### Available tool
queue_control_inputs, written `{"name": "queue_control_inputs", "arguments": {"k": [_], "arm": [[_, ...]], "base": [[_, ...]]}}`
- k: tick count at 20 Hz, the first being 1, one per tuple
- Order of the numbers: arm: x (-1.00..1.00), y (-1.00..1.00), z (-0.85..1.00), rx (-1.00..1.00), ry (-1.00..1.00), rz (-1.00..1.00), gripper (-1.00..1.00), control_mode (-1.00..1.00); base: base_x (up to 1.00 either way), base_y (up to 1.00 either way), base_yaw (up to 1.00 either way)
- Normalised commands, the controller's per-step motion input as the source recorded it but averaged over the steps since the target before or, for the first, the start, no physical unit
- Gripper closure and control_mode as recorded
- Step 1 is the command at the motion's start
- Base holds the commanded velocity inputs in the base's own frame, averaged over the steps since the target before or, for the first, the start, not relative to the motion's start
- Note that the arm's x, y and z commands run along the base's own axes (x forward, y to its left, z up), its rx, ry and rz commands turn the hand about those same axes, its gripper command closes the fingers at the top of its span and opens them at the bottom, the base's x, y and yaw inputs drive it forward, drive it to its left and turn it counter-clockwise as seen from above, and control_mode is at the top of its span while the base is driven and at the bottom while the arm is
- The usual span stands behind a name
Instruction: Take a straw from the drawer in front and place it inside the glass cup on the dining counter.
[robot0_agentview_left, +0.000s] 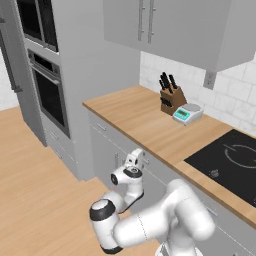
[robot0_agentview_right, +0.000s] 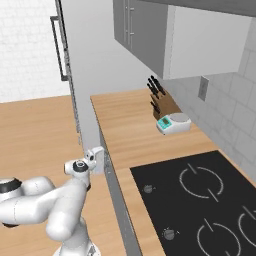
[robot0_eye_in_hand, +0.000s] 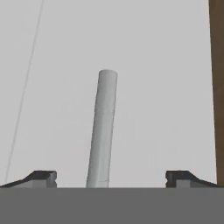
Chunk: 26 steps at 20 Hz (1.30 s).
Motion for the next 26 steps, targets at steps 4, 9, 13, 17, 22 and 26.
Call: {"name": "queue_control_inputs", "arguments": {"k": [4, 9, 13, 17, 22, 26], "arm": [[0.46, 0.00, -0.40, 0.00, 0.14, 0.01, -1.00, -1.00], [0.39, 0.00, -0.51, 0.00, 0.16, 0.01, -1.00, -1.00], [0.35, 0.00, -0.41, 0.00, 0.09, 0.00, -1.00, -1.00], [0.06, 0.00, -0.25, 0.00, 0.06, 0.00, 1.00, -1.00], [-0.19, 0.14, -0.05, 0.00, 0.01, 0.00, 1.00, -1.00], [-0.49, 0.42, 0.00, 0.00, 0.00, 0.00, 1.00, -1.00]], "base": [[0.00, 0.00, 0.00], [0.00, 0.00, 0.00], [0.00, 0.00, 0.00], [0.00, 0.00, 0.00], [0.00, 0.00, 0.00], [0.00, 0.00, 0.00]]}}
